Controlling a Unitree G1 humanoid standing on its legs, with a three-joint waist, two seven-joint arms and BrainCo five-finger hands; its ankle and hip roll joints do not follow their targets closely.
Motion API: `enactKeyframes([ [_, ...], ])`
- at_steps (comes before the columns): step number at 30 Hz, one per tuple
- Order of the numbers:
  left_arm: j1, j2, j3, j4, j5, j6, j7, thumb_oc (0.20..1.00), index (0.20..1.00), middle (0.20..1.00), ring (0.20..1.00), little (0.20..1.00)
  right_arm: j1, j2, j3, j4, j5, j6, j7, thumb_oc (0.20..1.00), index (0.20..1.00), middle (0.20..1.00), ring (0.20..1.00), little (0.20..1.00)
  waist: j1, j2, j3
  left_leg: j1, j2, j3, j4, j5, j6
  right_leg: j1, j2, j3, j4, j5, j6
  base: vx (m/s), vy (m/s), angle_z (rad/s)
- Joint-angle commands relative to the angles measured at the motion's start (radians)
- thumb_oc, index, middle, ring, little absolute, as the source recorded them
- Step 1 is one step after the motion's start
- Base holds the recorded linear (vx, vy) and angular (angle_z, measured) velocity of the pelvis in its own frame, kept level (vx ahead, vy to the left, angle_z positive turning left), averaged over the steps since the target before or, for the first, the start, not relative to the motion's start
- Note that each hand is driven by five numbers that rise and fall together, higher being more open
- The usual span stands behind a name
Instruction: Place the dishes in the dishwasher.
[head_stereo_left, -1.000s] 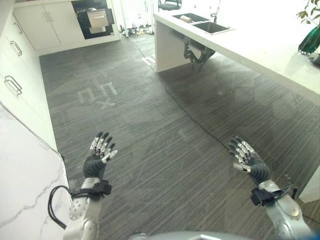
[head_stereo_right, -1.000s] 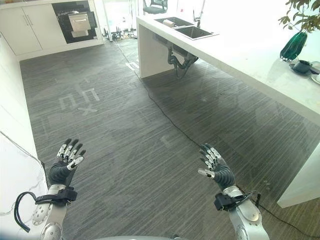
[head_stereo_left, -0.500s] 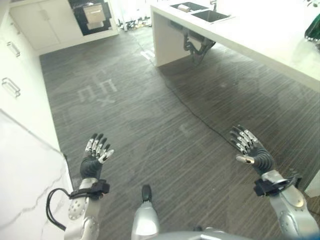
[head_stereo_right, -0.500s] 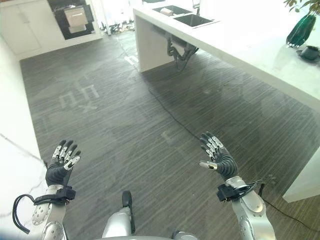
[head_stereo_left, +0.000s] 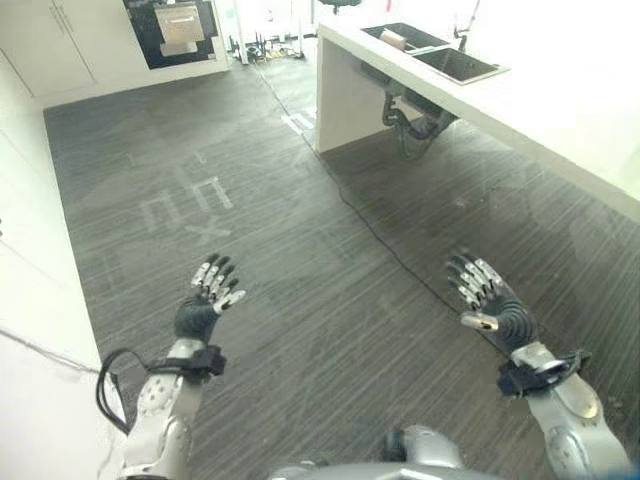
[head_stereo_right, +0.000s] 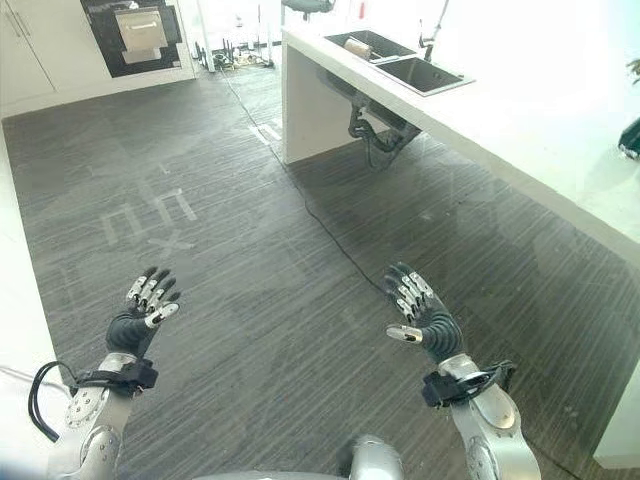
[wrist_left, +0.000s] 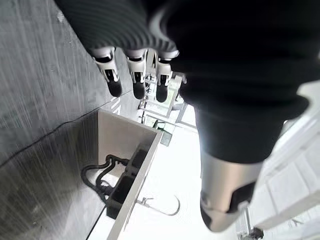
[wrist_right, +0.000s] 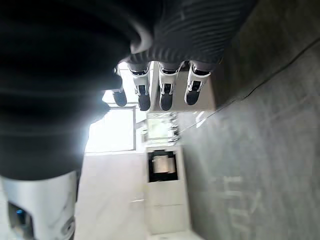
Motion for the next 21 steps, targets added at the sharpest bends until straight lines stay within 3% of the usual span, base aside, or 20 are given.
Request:
enactKeyframes([
  [1, -0.027, 0.045, 0.0, -0.064, 0.025, -0.044, -0.046, 1.0, 1.0, 1.0, 1.0, 1.0, -0.028, -0.007, -0.066, -0.008, 0.088, -0.089, 0.01, 1.0, 1.0, 1.0, 1.0, 1.0, -0.037, -0.027, 0.056, -0.034, 0.001, -0.094, -0.036, 0.045, -0.024, 0.103, 0.003, 0.165, -0.329, 0.28, 0.114, 0.79, -0.181, 0.71],
  [3, -0.022, 0.03, -0.024, -0.057, 0.04, -0.065, -0.052, 1.0, 1.0, 1.0, 1.0, 1.0, -0.01, 0.007, -0.058, -0.007, 0.075, -0.11, 0.002, 1.0, 1.0, 1.0, 1.0, 1.0, -0.059, -0.026, 0.063, 0.009, -0.012, -0.134, -0.036, 0.017, -0.011, 0.025, -0.003, 0.167, -0.342, 0.311, 0.108, 0.72, -0.173, 0.79],
  [6, -0.023, 0.029, -0.027, -0.059, 0.044, -0.061, -0.043, 1.0, 1.0, 1.0, 1.0, 1.0, -0.027, 0.005, -0.035, -0.001, 0.085, -0.108, -0.01, 1.0, 1.0, 1.0, 1.0, 1.0, -0.057, -0.031, 0.05, 0.078, -0.023, -0.153, -0.036, -0.059, 0.007, 0.062, 0.003, 0.153, -0.327, 0.298, 0.108, 0.71, -0.202, 0.52],
  [7, -0.036, 0.024, -0.034, -0.048, 0.037, -0.056, -0.034, 1.0, 1.0, 1.0, 1.0, 1.0, -0.054, -0.003, -0.03, 0.01, 0.086, -0.087, -0.019, 1.0, 1.0, 1.0, 1.0, 1.0, -0.065, -0.024, 0.02, 0.117, -0.014, -0.117, 0.012, -0.119, 0.01, 0.104, -0.002, 0.135, -0.298, 0.268, 0.09, 0.82, -0.272, 0.0],
  [9, -0.028, 0.018, -0.03, -0.051, 0.034, -0.053, -0.028, 1.0, 1.0, 1.0, 1.0, 1.0, -0.057, -0.005, -0.033, 0.007, 0.082, -0.073, -0.019, 1.0, 1.0, 1.0, 1.0, 1.0, -0.067, -0.018, 0.006, 0.132, -0.005, -0.103, 0.053, -0.133, -0.004, 0.116, 0.003, 0.125, -0.283, 0.251, 0.075, 0.46, -0.206, -0.16],
  [10, -0.005, 0.007, -0.027, -0.06, 0.008, -0.041, -0.02, 1.0, 1.0, 1.0, 1.0, 1.0, -0.059, -0.011, -0.036, -0.003, 0.071, -0.052, -0.019, 1.0, 1.0, 1.0, 1.0, 1.0, -0.072, -0.009, -0.016, 0.136, 0.032, -0.068, 0.181, -0.032, -0.061, 0.146, 0.02, 0.082, -0.282, 0.222, 0.022, 0.4, -0.27, -0.19],
  [11, 0.002, 0.005, -0.025, -0.065, -0.002, -0.037, -0.023, 1.0, 1.0, 1.0, 1.0, 1.0, -0.06, -0.014, -0.037, -0.008, 0.067, -0.05, -0.01, 1.0, 1.0, 1.0, 1.0, 1.0, -0.072, -0.004, -0.024, 0.13, 0.045, -0.065, 0.216, 0.003, -0.081, 0.16, 0.03, 0.072, -0.287, 0.209, 0.009, 0.52, -0.384, 0.03],
  [12, 0.015, -0.005, -0.026, -0.066, 0.011, -0.05, -0.033, 1.0, 1.0, 1.0, 1.0, 1.0, -0.06, -0.018, -0.031, -0.009, 0.052, -0.059, -0.002, 1.0, 1.0, 1.0, 1.0, 1.0, -0.059, 0.0, -0.026, 0.082, 0.077, -0.063, 0.445, 0.095, -0.134, 0.216, 0.057, 0.079, -0.302, 0.162, -0.017, 0.45, -0.39, 0.04],
  [13, 0.029, -0.013, -0.032, -0.068, 0.041, -0.079, -0.037, 1.0, 1.0, 1.0, 1.0, 1.0, -0.06, -0.024, -0.025, -0.004, 0.04, -0.072, 0.006, 1.0, 1.0, 1.0, 1.0, 1.0, -0.045, -0.027, -0.022, -0.033, 0.068, -0.076, 0.655, 0.164, -0.152, 0.249, 0.043, 0.073, -0.316, 0.154, -0.05, 0.4, -0.369, -0.13],
  [15, 0.046, -0.016, -0.04, -0.064, 0.072, -0.11, -0.036, 1.0, 1.0, 1.0, 1.0, 1.0, -0.059, -0.03, -0.02, 0.006, 0.026, -0.087, 0.003, 1.0, 1.0, 1.0, 1.0, 1.0, -0.024, -0.043, -0.008, -0.197, 0.085, -0.091, 0.851, 0.187, -0.156, 0.3, 0.047, 0.105, -0.321, 0.124, -0.074, 0.37, -0.286, -0.55],
  [16, 0.042, -0.016, -0.042, -0.053, 0.067, -0.111, -0.039, 1.0, 1.0, 1.0, 1.0, 1.0, -0.067, -0.038, -0.016, 0.017, 0.018, -0.095, -0.005, 1.0, 1.0, 1.0, 1.0, 1.0, -0.007, -0.049, 0.007, -0.287, 0.104, -0.081, 0.873, 0.166, -0.137, 0.337, 0.051, 0.118, -0.329, 0.111, -0.077, 0.43, -0.224, -0.77],
  [17, 0.042, -0.015, -0.037, -0.052, 0.061, -0.104, -0.045, 1.0, 1.0, 1.0, 1.0, 1.0, -0.077, -0.047, -0.016, 0.02, 0.02, -0.092, -0.01, 1.0, 1.0, 1.0, 1.0, 1.0, 0.003, -0.051, 0.017, -0.335, 0.126, -0.061, 0.795, 0.162, -0.123, 0.367, 0.06, 0.142, -0.336, 0.098, -0.078, 0.48, -0.136, -0.71],
  [19, 0.06, -0.012, -0.026, -0.065, 0.055, -0.104, -0.061, 1.0, 1.0, 1.0, 1.0, 1.0, -0.102, -0.059, -0.017, 0.011, 0.026, -0.073, -0.009, 1.0, 1.0, 1.0, 1.0, 1.0, 0.011, -0.046, 0.027, -0.302, 0.159, 0.024, 0.543, 0.15, -0.114, 0.402, 0.067, 0.184, -0.345, 0.076, -0.066, 0.56, 0.07, -0.66],
  [20, 0.078, -0.011, -0.018, -0.066, 0.04, -0.103, -0.063, 1.0, 1.0, 1.0, 1.0, 1.0, -0.105, -0.056, -0.021, -0.004, 0.016, -0.059, 0.0, 1.0, 1.0, 1.0, 1.0, 1.0, 0.007, -0.025, 0.027, -0.26, 0.158, 0.056, 0.264, 0.175, -0.126, 0.418, 0.077, 0.219, -0.354, 0.066, -0.04, 0.65, 0.264, -1.02],
  [21, 0.089, -0.013, -0.014, -0.063, 0.019, -0.098, -0.063, 1.0, 1.0, 1.0, 1.0, 1.0, -0.101, -0.057, -0.021, -0.015, 0.01, -0.051, 0.004, 1.0, 1.0, 1.0, 1.0, 1.0, 0.008, -0.006, 0.023, -0.244, 0.164, 0.038, 0.093, 0.223, -0.147, 0.432, 0.089, 0.241, -0.361, 0.056, -0.028, 0.74, 0.351, -0.92],
])
